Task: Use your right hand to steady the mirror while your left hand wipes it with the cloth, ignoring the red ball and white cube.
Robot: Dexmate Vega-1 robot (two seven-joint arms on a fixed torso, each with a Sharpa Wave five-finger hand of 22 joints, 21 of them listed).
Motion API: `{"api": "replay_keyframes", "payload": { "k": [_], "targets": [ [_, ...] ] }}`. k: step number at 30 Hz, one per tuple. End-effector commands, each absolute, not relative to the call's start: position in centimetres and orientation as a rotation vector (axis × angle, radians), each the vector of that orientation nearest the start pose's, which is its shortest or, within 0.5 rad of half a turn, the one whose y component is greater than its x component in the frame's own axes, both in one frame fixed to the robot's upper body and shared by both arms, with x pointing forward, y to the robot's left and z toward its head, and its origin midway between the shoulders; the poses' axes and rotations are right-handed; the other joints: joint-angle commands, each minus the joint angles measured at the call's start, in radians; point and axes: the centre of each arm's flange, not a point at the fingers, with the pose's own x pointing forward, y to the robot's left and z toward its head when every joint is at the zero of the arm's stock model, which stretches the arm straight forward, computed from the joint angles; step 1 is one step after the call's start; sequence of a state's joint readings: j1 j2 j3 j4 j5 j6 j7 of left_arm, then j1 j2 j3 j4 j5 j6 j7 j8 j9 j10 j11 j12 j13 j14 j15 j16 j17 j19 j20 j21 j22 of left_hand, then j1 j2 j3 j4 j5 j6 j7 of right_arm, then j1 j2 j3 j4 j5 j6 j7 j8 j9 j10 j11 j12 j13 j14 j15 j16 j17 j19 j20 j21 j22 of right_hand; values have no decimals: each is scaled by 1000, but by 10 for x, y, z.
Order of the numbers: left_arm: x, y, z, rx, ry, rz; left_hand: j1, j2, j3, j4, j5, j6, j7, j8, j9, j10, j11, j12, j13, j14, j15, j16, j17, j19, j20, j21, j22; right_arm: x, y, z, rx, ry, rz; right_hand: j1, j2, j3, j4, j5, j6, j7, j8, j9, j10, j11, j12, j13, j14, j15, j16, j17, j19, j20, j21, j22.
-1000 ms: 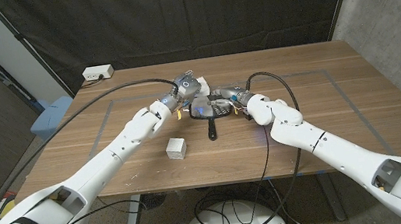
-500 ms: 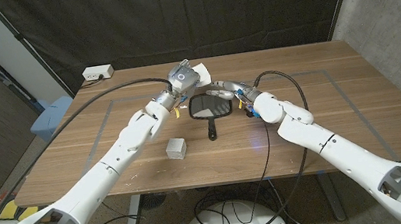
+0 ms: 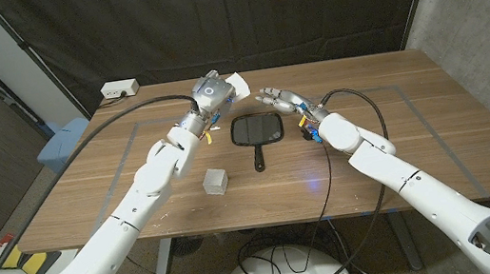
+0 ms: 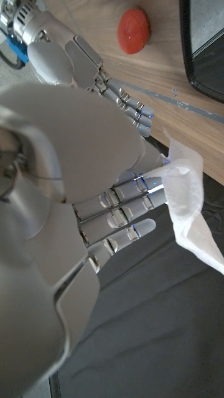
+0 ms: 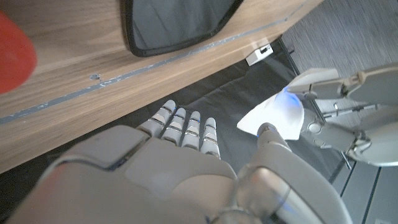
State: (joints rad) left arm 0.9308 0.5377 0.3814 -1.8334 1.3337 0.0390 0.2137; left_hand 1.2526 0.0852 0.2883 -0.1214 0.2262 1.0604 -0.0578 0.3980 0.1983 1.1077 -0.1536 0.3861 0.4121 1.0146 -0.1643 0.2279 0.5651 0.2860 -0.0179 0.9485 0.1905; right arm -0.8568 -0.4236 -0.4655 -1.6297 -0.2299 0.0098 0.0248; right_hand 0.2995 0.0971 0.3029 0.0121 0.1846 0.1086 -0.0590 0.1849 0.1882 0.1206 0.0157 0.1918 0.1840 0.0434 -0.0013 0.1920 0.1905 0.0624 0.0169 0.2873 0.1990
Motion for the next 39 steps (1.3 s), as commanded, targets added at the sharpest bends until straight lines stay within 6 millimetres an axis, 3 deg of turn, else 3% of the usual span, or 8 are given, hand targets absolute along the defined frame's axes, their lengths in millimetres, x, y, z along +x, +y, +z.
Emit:
{"api": "replay_keyframes", "payload": {
  "k": [1,20,31,39],
  "targets": [
    [528,201,57,1544,-974,477,4,6,-5,1,-1,-1,11,-6,3,51,-45,-2,6,10,-75,-2,1,8,0,6,1,603,-154,1,-598,-743,248,-10,0,-6,-4,1,-5,1,3,3,1,-1,3,4,3,4,-2,1,-2,8,0,3],
    [523,250,50,1026,-753,476,8,6,-1,-2,-10,-12,43,-19,13,57,-44,-2,15,23,-71,-8,-15,76,26,19,-9,608,-174,-1,-272,-793,281,-18,-12,-15,-6,4,-9,-5,5,2,-19,3,1,3,-2,10,-6,-3,-1,16,-2,2],
    [520,263,46,926,-562,500,11,5,4,-5,-16,-9,63,-27,14,66,-28,-5,6,40,-66,-9,-28,92,29,12,-15,610,-184,-2,-129,-821,260,-24,-19,-21,-8,5,-13,-12,5,1,-33,2,-2,2,-8,16,-9,-5,1,16,-3,2],
    [527,269,46,949,-438,479,10,5,11,-5,-22,-17,79,-36,19,63,-18,-8,5,49,-62,-13,-44,101,40,2,-18,609,-190,-3,-77,-840,232,-24,-22,-23,-12,7,-20,-16,3,1,-52,-8,-5,1,-24,18,-15,-7,-2,18,-6,2]
  ]
}}
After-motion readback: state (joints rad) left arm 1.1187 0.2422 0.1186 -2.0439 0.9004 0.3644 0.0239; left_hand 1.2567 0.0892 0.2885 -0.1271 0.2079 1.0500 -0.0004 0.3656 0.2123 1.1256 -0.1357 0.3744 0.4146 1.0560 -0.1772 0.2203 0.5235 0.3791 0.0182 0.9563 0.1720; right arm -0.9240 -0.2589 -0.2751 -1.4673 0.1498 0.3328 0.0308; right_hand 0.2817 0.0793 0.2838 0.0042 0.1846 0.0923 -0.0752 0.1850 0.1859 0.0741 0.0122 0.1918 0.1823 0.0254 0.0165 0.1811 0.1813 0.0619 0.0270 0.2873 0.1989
